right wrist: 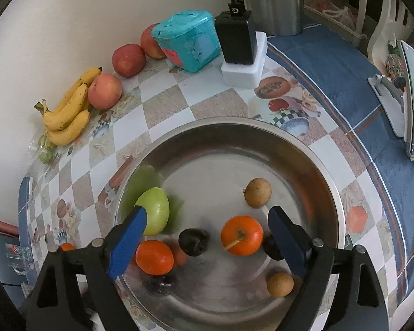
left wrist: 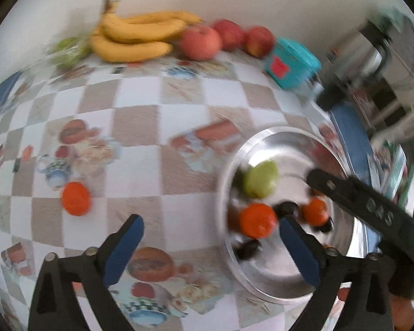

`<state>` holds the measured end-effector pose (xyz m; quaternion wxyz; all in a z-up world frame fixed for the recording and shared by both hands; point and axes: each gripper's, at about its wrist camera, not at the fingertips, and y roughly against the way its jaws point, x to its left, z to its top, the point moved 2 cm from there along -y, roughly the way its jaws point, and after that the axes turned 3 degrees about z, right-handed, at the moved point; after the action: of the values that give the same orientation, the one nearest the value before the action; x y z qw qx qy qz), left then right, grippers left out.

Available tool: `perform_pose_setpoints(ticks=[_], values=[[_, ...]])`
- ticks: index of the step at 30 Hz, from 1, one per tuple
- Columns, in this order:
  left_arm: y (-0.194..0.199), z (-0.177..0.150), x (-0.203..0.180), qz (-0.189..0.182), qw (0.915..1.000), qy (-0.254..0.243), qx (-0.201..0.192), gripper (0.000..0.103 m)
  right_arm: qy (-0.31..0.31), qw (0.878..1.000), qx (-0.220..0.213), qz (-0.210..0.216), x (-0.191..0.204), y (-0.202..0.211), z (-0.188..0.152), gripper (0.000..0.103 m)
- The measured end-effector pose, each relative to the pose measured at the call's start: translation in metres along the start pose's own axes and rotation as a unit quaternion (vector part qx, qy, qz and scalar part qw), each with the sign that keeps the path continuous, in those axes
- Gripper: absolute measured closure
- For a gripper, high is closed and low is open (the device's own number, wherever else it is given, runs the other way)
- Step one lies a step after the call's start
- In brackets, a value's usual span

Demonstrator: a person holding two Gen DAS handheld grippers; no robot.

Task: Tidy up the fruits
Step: 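Carry the avocado and tangerine over the steel bowl and open both tools, then withdraw both open tools from the bowl toward the remaining orange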

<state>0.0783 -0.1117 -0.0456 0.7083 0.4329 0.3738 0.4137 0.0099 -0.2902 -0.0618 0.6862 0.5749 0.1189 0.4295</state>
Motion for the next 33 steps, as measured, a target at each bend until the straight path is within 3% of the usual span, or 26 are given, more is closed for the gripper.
perform_pose_setpoints(ticks=[5, 11, 21, 33], values=[[0.014, 0.009, 0.047, 0.058, 0.9958, 0.060, -0.038, 0.000, 0.015, 1.000, -0.012, 0.000, 0.005, 0.002, 0.001, 0.003], [0.030, 0.011, 0.096, 0.091, 0.9868, 0.119, -0.063, 0.000, 0.040, 0.999, -0.020, 0.002, 0.017, 0.005, 0.000, 0.003], [0.043, 0.008, 0.157, 0.173, 0.9681, 0.160, -0.085, 0.000, 0.087, 0.996, -0.020, 0.025, 0.048, 0.004, -0.011, 0.003], [0.037, 0.002, 0.187, 0.178, 0.9613, 0.198, -0.069, 0.000, 0.120, 0.991, -0.017, 0.056, 0.072, 0.006, -0.018, 0.003]])
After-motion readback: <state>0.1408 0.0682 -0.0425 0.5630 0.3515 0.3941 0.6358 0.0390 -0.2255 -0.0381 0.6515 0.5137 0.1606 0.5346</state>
